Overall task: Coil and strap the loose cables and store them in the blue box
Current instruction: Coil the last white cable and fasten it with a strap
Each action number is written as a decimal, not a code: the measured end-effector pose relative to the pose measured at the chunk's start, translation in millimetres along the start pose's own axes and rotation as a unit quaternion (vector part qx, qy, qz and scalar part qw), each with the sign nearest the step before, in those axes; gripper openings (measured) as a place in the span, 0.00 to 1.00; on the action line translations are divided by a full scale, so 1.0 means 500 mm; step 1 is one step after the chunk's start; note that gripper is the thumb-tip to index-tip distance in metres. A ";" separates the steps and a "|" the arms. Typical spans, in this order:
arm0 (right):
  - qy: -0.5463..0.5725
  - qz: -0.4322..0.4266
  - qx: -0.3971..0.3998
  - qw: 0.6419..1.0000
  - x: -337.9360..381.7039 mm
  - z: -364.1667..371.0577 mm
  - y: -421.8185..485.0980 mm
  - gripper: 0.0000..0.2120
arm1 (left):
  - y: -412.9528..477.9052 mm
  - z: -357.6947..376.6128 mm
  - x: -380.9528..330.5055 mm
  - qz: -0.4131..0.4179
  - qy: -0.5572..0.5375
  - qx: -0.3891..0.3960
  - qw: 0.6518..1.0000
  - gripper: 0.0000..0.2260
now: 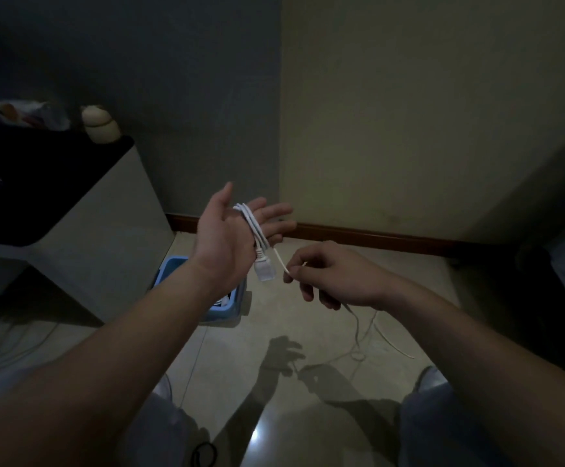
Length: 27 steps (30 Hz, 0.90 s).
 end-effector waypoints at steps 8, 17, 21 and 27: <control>-0.067 -0.058 -0.040 0.995 0.011 -0.010 -0.015 0.07 | 0.005 0.029 0.040 -0.079 0.137 0.029 0.987 0.39; -0.100 -0.108 -0.231 0.962 0.003 -0.040 -0.016 0.11 | -0.021 0.035 0.052 -0.088 0.258 0.275 0.922 0.37; -0.117 -0.081 -0.284 0.948 0.000 -0.058 -0.014 0.22 | -0.017 0.027 0.052 -0.111 0.293 0.279 0.908 0.42; 0.015 -0.137 -0.232 0.963 -0.022 -0.065 0.012 0.13 | -0.014 0.030 0.048 -0.153 0.192 0.260 0.934 0.35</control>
Point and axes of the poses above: each hand's wrist, its own y-axis towards the middle knuckle, its own z-axis out of the palm, x = y × z, the point moved 1 cm from there along y, towards the middle knuckle, and after that the axes turned 14 degrees about z, right-handed, at the moved point
